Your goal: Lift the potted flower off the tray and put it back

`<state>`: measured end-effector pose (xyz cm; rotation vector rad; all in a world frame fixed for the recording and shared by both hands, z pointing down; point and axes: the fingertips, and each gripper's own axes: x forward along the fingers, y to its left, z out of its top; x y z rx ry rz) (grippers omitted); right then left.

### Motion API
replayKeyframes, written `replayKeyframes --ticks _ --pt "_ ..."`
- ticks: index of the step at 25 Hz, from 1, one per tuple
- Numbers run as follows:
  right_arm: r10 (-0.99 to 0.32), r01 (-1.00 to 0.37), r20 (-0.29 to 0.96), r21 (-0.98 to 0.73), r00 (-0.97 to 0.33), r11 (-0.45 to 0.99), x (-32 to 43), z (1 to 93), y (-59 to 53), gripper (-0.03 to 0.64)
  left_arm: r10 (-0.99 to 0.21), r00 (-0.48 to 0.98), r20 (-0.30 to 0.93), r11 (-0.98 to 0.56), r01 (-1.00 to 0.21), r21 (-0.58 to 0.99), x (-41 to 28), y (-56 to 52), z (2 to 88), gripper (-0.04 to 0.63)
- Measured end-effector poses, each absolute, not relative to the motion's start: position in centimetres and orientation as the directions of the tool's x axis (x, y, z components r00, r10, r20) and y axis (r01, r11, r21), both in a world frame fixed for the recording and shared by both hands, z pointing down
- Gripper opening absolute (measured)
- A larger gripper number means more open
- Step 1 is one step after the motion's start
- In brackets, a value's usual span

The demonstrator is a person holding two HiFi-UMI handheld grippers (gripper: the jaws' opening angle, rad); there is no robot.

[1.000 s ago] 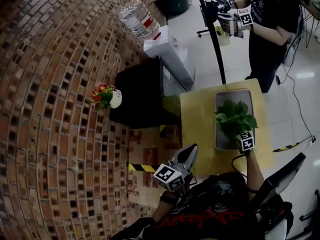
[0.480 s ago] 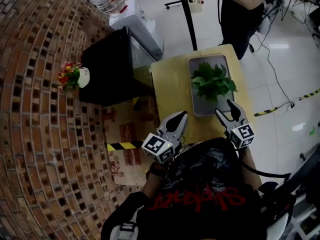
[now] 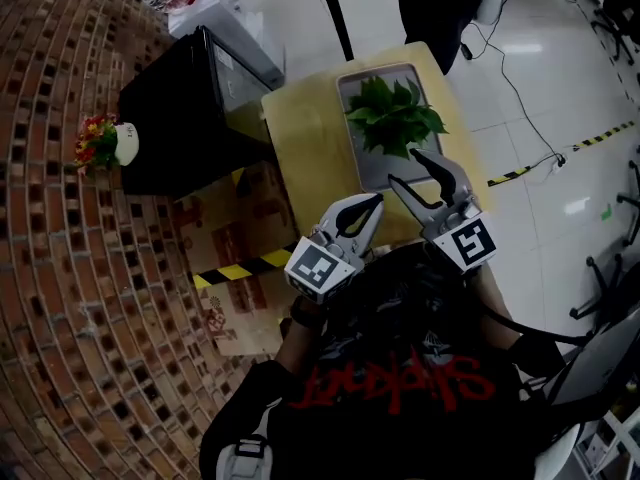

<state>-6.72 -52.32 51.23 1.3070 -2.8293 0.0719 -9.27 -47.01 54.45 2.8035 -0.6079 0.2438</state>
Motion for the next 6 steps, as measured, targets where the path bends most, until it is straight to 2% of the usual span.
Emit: replayKeyframes --ticks 5,6 --pt "-0.747 -0.748 0.029 -0.031 -0.664 0.663 -6.1 51.2 -49.7 0.136 -0.374 0.905 0.203 -0.891 -0.411 0.193 -8.6 -44.3 54.4 0.005" --pt "-0.744 -0.744 0.028 -0.024 -0.668 0.668 -6.1 51.2 -49.3 0.097 -0.375 0.905 0.201 -0.891 -0.412 0.191 -8.6 -43.8 54.5 0.005"
